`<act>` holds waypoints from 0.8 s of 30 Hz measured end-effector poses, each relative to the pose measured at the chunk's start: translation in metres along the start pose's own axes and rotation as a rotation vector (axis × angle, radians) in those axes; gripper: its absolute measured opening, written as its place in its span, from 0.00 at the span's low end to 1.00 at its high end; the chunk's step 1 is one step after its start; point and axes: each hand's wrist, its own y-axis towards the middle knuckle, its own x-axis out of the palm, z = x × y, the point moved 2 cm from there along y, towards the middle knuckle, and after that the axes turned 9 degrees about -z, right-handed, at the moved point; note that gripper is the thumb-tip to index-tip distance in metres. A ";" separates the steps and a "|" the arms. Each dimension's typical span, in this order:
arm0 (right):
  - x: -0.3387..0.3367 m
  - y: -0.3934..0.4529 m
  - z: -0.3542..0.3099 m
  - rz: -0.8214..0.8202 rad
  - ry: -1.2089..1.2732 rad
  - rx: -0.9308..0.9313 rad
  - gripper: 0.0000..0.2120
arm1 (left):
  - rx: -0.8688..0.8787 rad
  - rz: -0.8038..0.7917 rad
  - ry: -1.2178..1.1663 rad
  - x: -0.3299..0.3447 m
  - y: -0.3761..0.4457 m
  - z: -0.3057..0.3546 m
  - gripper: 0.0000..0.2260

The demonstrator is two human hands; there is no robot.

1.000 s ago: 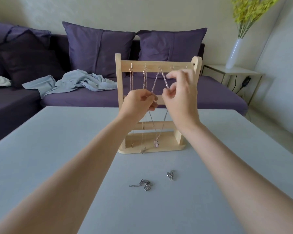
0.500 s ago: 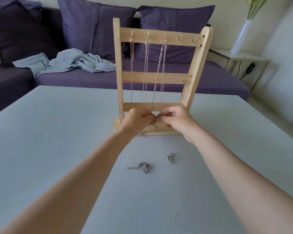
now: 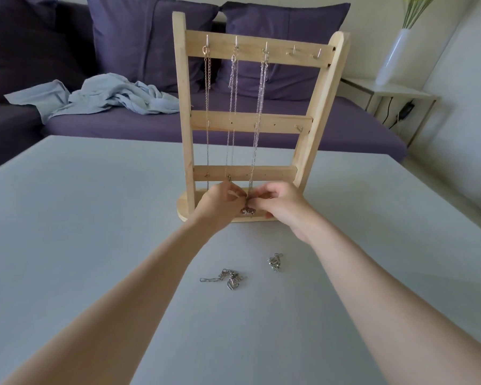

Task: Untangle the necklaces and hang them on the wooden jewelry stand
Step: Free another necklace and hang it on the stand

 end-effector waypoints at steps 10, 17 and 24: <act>-0.002 0.005 0.008 0.010 0.062 0.008 0.09 | 0.003 -0.022 0.091 0.000 0.002 -0.001 0.06; -0.004 -0.002 0.004 0.059 -0.008 0.079 0.06 | -0.006 0.065 0.153 -0.005 -0.011 0.000 0.04; 0.002 -0.059 0.009 0.036 -0.609 0.213 0.05 | 0.061 0.114 0.053 -0.014 -0.067 0.005 0.08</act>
